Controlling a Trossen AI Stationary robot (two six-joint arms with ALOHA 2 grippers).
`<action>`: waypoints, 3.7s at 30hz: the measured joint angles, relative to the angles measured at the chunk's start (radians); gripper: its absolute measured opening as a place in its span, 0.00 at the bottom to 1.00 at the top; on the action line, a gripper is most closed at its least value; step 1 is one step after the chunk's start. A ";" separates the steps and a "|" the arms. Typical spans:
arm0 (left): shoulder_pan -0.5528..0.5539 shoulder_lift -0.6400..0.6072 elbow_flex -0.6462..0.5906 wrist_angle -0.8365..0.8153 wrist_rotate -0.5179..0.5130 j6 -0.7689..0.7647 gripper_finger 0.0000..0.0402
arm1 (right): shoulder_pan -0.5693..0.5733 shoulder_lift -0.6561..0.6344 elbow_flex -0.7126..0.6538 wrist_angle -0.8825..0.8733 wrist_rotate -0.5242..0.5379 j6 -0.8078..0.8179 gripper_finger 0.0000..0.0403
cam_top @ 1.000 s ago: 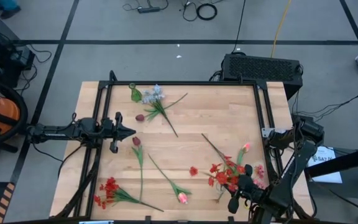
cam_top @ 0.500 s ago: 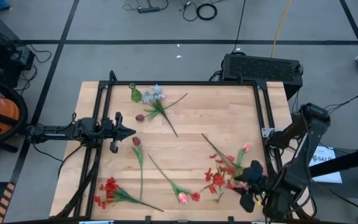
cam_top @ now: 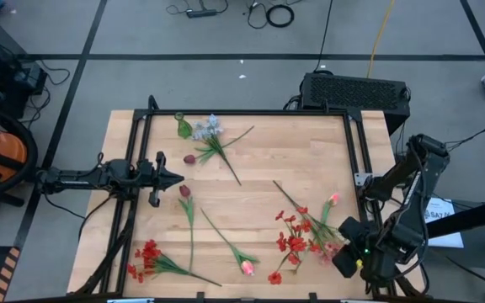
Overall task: Sort flowers into vase by color
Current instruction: Put the light blue flowers into the green vase
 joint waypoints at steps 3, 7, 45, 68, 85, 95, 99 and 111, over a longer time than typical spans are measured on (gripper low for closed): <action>0.000 0.000 0.000 0.000 0.000 0.000 0.04 | 0.000 0.013 0.000 -0.011 -0.020 0.106 0.23; 0.000 0.000 0.000 0.000 0.000 0.000 0.04 | -0.003 0.031 0.000 0.003 -0.017 0.202 0.15; 0.000 0.115 0.171 -0.079 -0.165 -0.447 0.01 | -0.133 0.065 0.000 0.108 -0.021 0.172 0.00; 0.000 0.666 0.408 0.040 -0.364 -0.397 0.00 | -0.618 -0.254 -0.002 -0.142 0.223 -0.610 0.00; 0.044 1.241 0.904 -0.489 -0.485 -0.958 0.00 | -1.272 -0.344 -0.172 0.242 -0.204 -1.669 0.00; 0.111 1.393 0.956 -0.367 -0.377 -0.972 0.05 | -1.441 -0.454 -0.397 0.370 -0.363 -1.759 0.00; 0.134 1.436 0.956 -0.371 -0.368 -1.041 0.15 | -1.445 -0.505 -0.417 0.371 -0.388 -1.757 0.00; 0.189 1.482 0.956 -0.285 -0.371 -1.126 0.44 | -1.444 -0.613 -0.417 0.355 -0.387 -1.759 0.00</action>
